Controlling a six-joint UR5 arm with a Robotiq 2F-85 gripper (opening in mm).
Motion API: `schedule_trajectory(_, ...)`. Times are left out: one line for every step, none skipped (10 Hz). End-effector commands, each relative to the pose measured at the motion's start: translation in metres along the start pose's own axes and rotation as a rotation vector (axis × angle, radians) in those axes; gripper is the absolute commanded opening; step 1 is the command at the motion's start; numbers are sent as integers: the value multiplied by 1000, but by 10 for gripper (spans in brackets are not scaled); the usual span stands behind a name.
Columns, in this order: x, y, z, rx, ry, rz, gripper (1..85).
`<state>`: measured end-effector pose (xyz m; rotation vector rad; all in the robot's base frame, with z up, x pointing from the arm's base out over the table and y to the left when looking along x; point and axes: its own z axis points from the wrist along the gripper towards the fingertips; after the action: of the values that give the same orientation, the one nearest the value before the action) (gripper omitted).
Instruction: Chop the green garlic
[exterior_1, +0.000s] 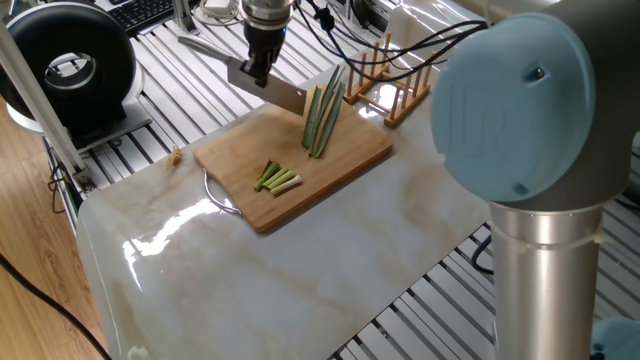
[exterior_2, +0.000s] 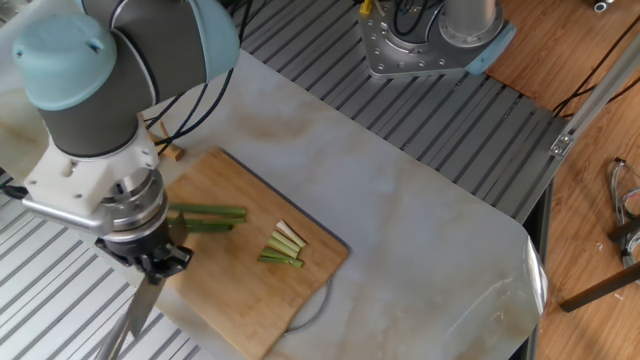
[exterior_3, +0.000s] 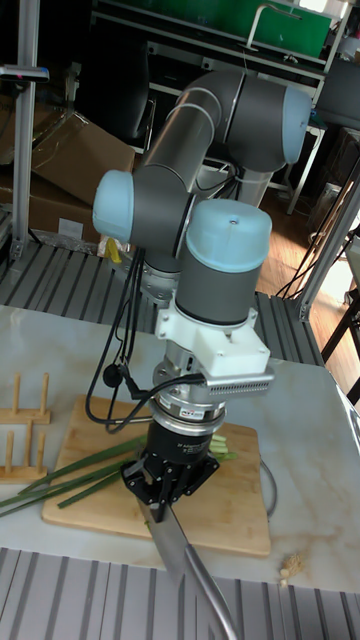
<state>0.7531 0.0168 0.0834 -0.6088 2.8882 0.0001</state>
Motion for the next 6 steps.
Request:
schedule_trajectory(-13,-13,-2,39,-24,-52,13)
schedule_trajectory(-17,-25,-5,83,-30,-82,13)
schedule_trajectory(-19,-37,-8,122,-30,-110,13)
schedule_trajectory(-17,-48,-8,138,-24,-134,13)
schedule_trajectory(-16,-55,-7,140,-22,-153,13)
schedule_trajectory(-16,-62,-4,142,-25,-167,13)
